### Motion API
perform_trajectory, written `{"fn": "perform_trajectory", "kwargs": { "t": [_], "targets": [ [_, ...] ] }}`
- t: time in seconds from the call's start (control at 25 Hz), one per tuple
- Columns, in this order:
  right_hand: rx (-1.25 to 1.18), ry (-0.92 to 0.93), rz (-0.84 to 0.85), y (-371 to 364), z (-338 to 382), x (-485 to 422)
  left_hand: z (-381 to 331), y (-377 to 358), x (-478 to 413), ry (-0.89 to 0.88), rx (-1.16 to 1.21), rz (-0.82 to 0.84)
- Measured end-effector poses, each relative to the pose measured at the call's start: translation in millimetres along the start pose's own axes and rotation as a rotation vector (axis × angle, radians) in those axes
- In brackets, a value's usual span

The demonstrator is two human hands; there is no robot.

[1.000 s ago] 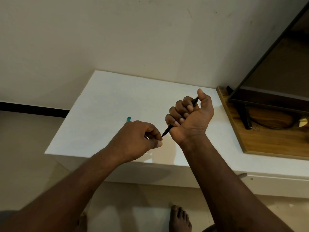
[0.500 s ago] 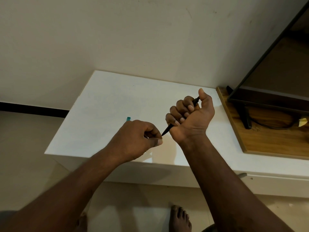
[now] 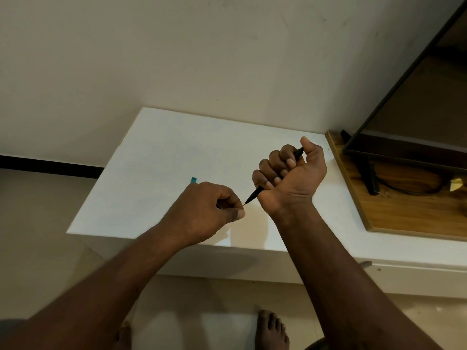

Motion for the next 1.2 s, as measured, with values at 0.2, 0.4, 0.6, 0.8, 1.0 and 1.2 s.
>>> {"fn": "perform_trajectory", "kwargs": {
  "t": [0.2,0.4,0.6,0.8,1.0,1.2],
  "targets": [
    [-0.001,0.0,-0.008,1.0,0.6,-0.6,0.3,0.0,0.1,-0.009,-0.008,-0.005],
    [0.007,-0.003,-0.009,0.7,-0.4,-0.3,0.5,1.0,0.3,-0.008,-0.01,-0.009],
    [0.006,-0.01,0.002,-0.7,-1.6,0.4,0.2,1.4,0.0,-0.012,-0.015,-0.01],
    [0.017,-0.007,0.001,-1.2,-1.9,0.7,0.6,1.3,-0.2,-0.016,-0.01,-0.015],
    [0.018,-0.005,0.001,-0.5,-1.5,0.6,1.7,-0.5,-0.7,-0.024,-0.012,-0.012],
    [0.02,-0.007,-0.004,-0.3,-1.9,0.7,1.6,-0.3,-0.7,-0.025,-0.017,-0.017]
  ]
}}
Point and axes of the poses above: each hand's wrist, its own x-axis away from the middle knuckle, its own y-axis out of the back of the hand, z = x × y, the point moved 7 cm from there along -x, towards the middle knuckle, and after that the axes turned 4 degrees about -x, right-handed, at the moved point
